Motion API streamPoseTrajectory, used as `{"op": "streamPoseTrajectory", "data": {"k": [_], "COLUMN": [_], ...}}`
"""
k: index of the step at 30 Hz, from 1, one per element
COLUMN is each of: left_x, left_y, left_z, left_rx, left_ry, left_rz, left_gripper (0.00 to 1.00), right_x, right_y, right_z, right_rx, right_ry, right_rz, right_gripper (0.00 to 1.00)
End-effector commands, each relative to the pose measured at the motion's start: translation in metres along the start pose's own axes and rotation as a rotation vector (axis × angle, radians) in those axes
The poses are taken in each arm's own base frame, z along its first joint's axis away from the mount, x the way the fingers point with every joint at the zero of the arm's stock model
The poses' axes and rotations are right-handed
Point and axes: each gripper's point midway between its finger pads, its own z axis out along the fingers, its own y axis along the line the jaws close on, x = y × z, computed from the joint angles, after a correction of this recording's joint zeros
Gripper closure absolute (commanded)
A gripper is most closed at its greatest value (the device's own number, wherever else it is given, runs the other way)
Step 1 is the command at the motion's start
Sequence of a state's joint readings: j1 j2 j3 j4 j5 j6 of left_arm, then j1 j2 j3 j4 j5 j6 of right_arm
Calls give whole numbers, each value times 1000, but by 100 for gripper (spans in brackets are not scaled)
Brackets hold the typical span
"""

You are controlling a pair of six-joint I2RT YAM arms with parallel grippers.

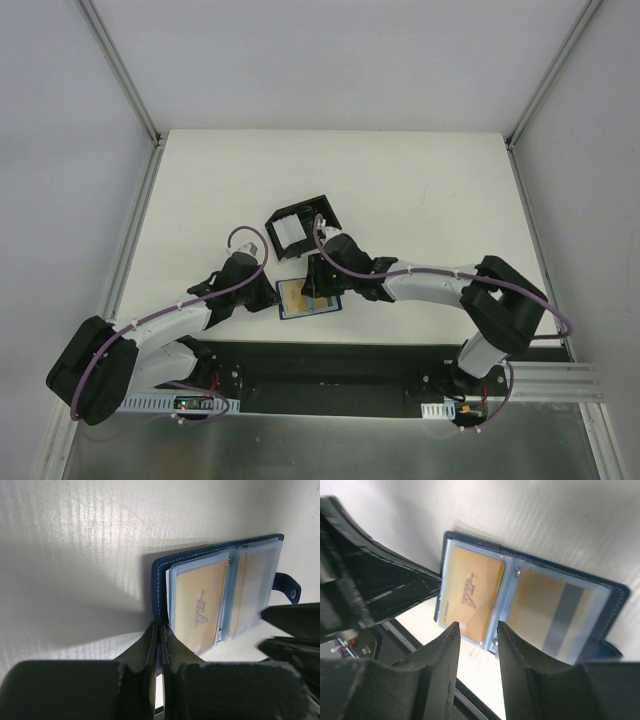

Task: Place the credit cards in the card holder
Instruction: Insert the credit card into the card holder.

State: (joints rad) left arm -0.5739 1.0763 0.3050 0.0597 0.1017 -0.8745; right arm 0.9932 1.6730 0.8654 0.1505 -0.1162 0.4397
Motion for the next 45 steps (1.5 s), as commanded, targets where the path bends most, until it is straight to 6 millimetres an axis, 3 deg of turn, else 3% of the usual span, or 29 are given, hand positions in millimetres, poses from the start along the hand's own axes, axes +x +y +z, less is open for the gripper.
{"op": "streamPoseTrajectory", "data": {"k": [1,5,9,16,28,35,45], "left_x": [9,4,2,-1,-3,-3,-2], "left_y": [21,15,10,2,-3,-4,-2], "left_z": [-3,-7,-9,-11,-14,-15,-12], "left_rx": [-76,-66,-53,-36,-24,-25,-39], "left_ry": [29,22,24,28,32,36,48], "left_rz": [26,46,56,69,86,93,96], "left_gripper": [100,100,100,100,100,100,100], "right_x": [-38,-38,-29,-16,-25,-19,-13], "right_y": [0,-34,-52,-56,-52,-59,-62], "right_z": [-41,-64,-68,-55,-39,-41,-40], "right_rx": [82,256,333,364,391,430,436], "right_ry": [-170,-204,-170,-81,-49,-17,3], "right_rz": [-67,-67,-80,-80,-111,-103,-97], "right_gripper": [60,53,47,45,44,57,54]}}
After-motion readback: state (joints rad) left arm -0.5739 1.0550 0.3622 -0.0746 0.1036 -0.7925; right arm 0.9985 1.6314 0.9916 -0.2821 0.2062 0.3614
